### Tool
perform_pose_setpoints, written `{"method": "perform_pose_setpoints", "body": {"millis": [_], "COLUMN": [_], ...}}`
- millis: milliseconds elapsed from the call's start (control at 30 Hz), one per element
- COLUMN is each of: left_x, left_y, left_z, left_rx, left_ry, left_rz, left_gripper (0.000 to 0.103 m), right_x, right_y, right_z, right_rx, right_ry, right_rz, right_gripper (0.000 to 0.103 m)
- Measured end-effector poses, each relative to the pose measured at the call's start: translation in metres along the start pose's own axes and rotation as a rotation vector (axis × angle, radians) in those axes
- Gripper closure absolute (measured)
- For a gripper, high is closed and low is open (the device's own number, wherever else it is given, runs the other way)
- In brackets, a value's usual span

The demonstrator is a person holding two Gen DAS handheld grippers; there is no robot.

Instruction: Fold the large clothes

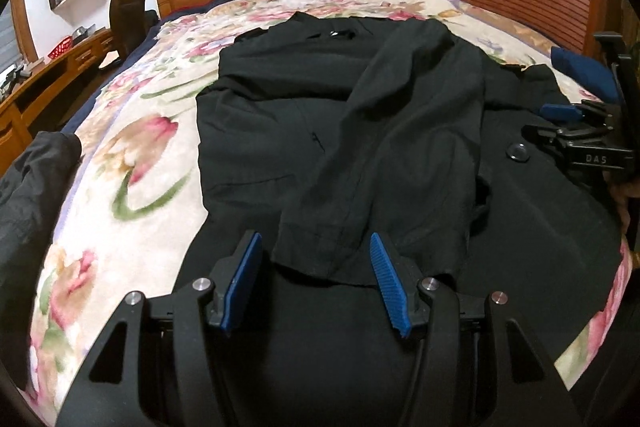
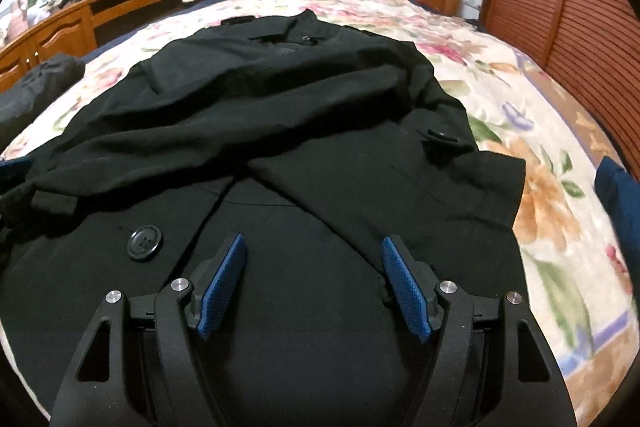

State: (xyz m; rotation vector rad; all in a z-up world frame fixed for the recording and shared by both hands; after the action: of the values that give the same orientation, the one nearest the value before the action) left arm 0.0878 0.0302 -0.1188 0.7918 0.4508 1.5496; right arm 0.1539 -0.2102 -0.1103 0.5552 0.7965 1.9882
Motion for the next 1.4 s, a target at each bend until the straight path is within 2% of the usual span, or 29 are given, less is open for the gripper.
{"method": "perform_pose_setpoints", "body": {"millis": [167,367,467,600,700,967,1200,1267,1333,1400], "left_x": [0.004,0.007,0.006,0.006,0.012,0.063,0.076,0.078,0.079,0.079], "left_y": [-0.002,-0.002,-0.002,0.002,0.007,0.032,0.020,0.020,0.024,0.028], "left_z": [-0.002,-0.003,-0.002,-0.002,0.004,0.039,0.037,0.034,0.030,0.026], "left_rx": [0.015,0.018,0.019,0.014,-0.013,-0.174,-0.148,-0.139,-0.138,-0.135], "left_ry": [0.030,0.055,0.051,0.024,0.033,0.185,0.210,0.207,0.199,0.186], "left_rz": [-0.031,-0.058,-0.089,-0.096,-0.084,0.050,0.103,0.096,0.088,0.080], "left_gripper": [0.047,0.048,0.061,0.090,0.100,0.101,0.101,0.101,0.098,0.088], "right_x": [0.003,0.003,0.005,0.006,0.006,0.005,0.005,0.005,0.005,0.005], "right_y": [0.003,0.004,0.006,0.005,0.006,0.006,0.005,0.005,0.005,0.005], "right_z": [-0.002,-0.004,-0.005,-0.005,-0.005,-0.005,-0.005,-0.005,-0.005,-0.005], "right_rx": [-0.022,-0.022,-0.025,-0.025,-0.026,-0.023,-0.022,-0.022,-0.021,-0.021], "right_ry": [0.015,0.011,0.016,0.016,0.010,0.008,0.006,0.005,0.006,0.006], "right_rz": [-0.011,0.016,0.022,0.034,0.052,0.066,0.070,0.071,0.070,0.070], "right_gripper": [0.031,0.030,0.030,0.030,0.030,0.030,0.030,0.030,0.030,0.030]}}
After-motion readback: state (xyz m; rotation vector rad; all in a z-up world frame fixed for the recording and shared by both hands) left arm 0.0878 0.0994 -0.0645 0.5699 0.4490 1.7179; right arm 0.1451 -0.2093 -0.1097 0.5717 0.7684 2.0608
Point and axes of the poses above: each gripper's, at about its wrist camera, not at the fingertips, and y roughly against the way its jaws point, x to its left, z to its top, the point moved 7 cm from there along -y, roughly the way its jaws point, and after that the axes turned 13 degrees about z, right-handed, at the moved point
